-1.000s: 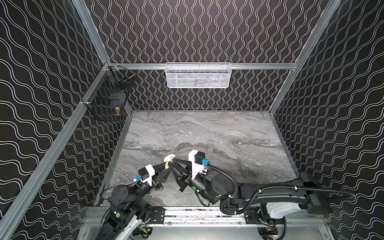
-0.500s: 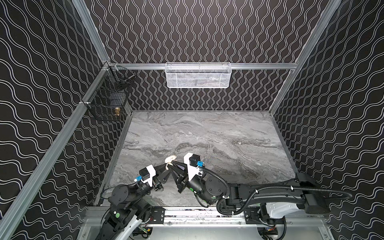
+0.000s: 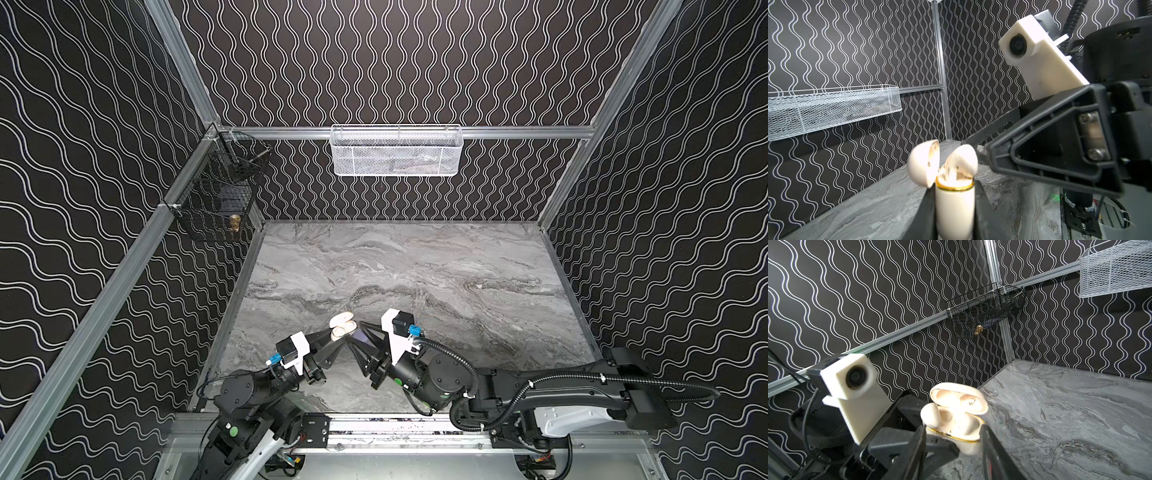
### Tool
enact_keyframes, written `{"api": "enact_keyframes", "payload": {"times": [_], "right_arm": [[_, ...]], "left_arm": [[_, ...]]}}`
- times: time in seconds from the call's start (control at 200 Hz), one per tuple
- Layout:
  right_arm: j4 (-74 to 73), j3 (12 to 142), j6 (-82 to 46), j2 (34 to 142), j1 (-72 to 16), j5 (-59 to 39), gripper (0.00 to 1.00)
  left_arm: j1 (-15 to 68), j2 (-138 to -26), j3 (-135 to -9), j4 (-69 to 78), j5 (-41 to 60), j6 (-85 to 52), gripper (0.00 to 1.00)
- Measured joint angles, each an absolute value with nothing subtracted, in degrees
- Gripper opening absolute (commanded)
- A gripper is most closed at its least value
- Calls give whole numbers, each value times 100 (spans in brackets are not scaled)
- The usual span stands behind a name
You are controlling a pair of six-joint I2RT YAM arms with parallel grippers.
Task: Insert the wireless bluetooth earbuds into the charging case
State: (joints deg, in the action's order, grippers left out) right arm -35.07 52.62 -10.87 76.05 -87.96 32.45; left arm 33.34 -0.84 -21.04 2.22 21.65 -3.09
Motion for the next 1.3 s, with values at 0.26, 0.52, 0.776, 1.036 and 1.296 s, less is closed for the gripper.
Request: {"api": "enact_keyframes", "payload": {"times": [0.26, 0.52, 0.776, 1.036, 1.296], "right_arm": [[-3339, 5365, -1070, 7367, -8801, 2891, 14], [-3105, 5662, -1096, 7623, -8801, 2644, 4], [-2967, 5793, -1142, 7911, -8783, 2849, 2], [-3035, 5603, -1264, 7841, -8720, 2939, 2], [-2864, 5192, -1103, 7050, -8694, 3087, 21]], "left_arm": [[3334, -84, -2104, 263, 2187, -307, 0], [3334, -84, -2104, 287, 2213, -307, 0], [3334, -84, -2104, 287, 2189, -309, 0], [3332, -89, -2104, 235, 2143, -414, 0], [3334, -89, -2102, 346, 2353, -412, 0]]}}
